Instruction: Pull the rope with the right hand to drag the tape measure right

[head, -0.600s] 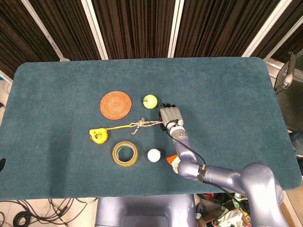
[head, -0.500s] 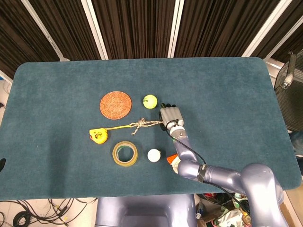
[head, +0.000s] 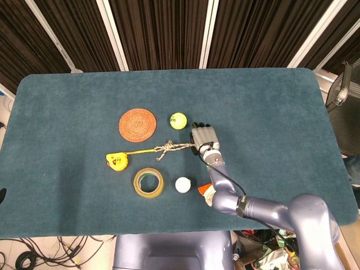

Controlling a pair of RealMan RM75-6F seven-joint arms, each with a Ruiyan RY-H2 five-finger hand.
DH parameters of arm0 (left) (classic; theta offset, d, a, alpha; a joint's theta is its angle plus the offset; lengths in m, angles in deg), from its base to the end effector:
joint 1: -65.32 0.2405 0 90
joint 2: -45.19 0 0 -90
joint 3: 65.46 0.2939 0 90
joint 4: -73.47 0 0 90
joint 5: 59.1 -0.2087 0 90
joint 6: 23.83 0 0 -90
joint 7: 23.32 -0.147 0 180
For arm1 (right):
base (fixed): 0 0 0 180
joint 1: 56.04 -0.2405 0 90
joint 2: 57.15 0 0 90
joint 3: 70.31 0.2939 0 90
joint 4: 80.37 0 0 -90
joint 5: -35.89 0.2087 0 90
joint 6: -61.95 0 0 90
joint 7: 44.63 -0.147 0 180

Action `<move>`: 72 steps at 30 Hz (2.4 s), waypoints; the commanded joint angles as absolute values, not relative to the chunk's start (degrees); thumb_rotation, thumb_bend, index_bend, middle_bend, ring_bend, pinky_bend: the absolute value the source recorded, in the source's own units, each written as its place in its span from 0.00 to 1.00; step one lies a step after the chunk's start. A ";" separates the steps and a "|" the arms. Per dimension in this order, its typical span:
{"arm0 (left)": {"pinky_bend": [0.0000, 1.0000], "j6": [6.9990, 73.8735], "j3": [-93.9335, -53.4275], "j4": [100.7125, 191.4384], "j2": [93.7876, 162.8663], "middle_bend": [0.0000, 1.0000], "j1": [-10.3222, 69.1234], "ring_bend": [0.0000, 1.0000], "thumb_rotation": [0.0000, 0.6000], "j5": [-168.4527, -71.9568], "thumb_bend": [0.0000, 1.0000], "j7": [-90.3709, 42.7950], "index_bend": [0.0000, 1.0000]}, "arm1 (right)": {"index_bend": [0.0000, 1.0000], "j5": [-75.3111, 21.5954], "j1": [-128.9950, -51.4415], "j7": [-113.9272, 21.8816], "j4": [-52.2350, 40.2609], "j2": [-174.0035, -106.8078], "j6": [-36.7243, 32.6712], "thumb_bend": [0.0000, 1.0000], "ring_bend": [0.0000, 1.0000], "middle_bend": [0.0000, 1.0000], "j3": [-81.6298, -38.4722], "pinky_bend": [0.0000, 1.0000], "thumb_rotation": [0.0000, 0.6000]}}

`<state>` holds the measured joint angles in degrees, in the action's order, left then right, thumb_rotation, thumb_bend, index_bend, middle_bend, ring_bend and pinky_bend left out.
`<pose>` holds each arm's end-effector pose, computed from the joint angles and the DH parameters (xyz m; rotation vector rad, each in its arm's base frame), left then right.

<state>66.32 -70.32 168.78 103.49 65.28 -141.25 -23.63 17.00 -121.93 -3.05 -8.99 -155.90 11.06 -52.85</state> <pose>-0.3536 0.1631 0.2284 -1.2346 -0.8381 -0.8478 -0.0837 -0.4577 -0.0603 1.7356 -1.0987 0.6815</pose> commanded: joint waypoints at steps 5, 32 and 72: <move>0.00 66.26 -70.13 169.43 103.62 0.00 65.18 0.00 1.00 -141.48 0.31 -24.49 0.08 | 0.72 17.62 -121.83 -2.79 -7.39 -155.19 10.09 0.50 0.13 0.11 -52.69 0.17 1.00; 0.00 66.78 -70.28 169.35 104.00 0.00 65.38 0.00 1.00 -141.05 0.31 -25.74 0.08 | 0.73 13.24 -111.32 -10.24 -0.78 -139.61 10.03 0.50 0.13 0.11 -56.40 0.17 1.00; 0.00 66.75 -70.27 169.29 104.45 0.00 65.39 0.00 1.00 -140.81 0.31 -27.27 0.08 | 0.73 12.34 -100.21 -16.11 -8.27 -124.35 12.01 0.50 0.13 0.11 -58.46 0.17 1.00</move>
<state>66.75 -70.27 169.29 104.45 65.39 -140.81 -27.27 12.64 -100.06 -16.24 -8.76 -124.38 12.02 -58.61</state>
